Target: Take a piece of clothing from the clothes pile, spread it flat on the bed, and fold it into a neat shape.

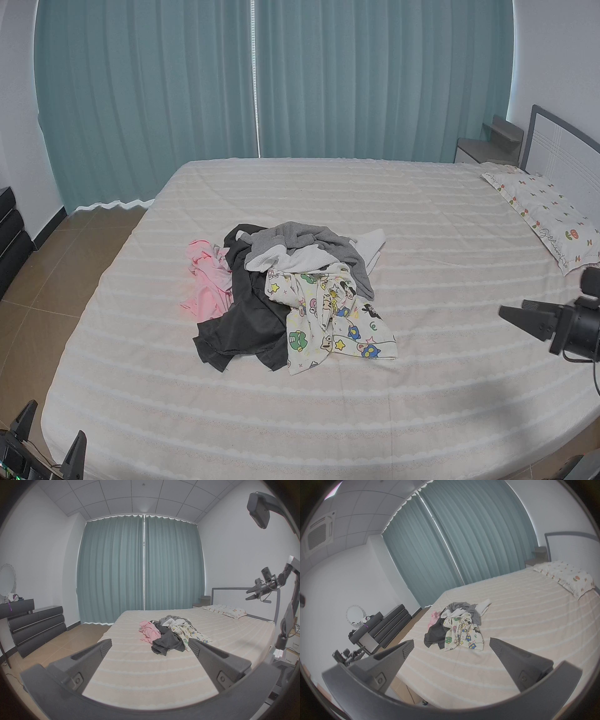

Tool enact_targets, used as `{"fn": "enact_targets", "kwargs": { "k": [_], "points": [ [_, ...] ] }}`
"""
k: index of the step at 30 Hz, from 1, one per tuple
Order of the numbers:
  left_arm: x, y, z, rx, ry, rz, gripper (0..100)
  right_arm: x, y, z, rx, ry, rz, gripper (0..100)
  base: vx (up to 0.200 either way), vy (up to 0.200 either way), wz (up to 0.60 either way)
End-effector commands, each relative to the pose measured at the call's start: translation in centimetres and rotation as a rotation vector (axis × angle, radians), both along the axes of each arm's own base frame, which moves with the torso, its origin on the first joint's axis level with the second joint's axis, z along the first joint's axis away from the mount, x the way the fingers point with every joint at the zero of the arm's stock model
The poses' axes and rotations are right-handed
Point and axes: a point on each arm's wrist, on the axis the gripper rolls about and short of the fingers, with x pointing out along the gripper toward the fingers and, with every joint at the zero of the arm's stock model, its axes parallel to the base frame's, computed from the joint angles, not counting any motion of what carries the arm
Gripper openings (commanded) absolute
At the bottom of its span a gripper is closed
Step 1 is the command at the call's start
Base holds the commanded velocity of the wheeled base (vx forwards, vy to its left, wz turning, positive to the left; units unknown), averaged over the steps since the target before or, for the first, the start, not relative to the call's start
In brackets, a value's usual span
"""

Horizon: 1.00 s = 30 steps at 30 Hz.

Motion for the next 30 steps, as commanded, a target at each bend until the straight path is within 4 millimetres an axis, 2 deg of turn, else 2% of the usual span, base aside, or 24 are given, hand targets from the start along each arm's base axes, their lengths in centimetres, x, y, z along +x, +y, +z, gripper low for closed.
{"fn": "enact_targets", "kwargs": {
  "k": [1,4,6,8,13,21,27,30],
  "points": [
    [0.0,0.0,-0.5,0.0,0.0,0.0,100,13.9,6.5,-10.8,0.088,0.322,-0.019,100,0.0,0.0,0.0],
    [0.0,0.0,-0.5,0.0,0.0,0.0,100,16.0,7.4,-13.0,0.136,0.341,-0.057,100,0.0,0.0,0.0],
    [0.0,0.0,-0.5,0.0,0.0,0.0,100,16.6,7.6,-13.6,0.143,0.338,-0.072,100,0.0,0.0,0.0],
    [0.0,0.0,-0.5,0.0,0.0,0.0,100,18.4,8.0,-16.0,0.13,0.337,-0.13,100,0.0,0.0,0.0],
    [0.0,0.0,-0.5,0.0,0.0,0.0,100,20.9,8.2,-18.3,0.111,0.336,-0.182,100,0.0,0.0,0.0],
    [0.0,0.0,-0.5,0.0,0.0,0.0,100,22.7,8.7,-20.0,0.107,0.337,-0.188,100,0.0,0.0,0.0],
    [0.0,0.0,-0.5,0.0,0.0,0.0,100,23.0,8.1,-20.8,0.101,0.346,-0.204,100,0.0,0.0,0.0],
    [0.0,0.0,-0.5,0.0,0.0,0.0,100,23.0,8.0,-22.0,0.09,0.373,-0.21,100,0.0,0.0,0.0]
  ]
}}
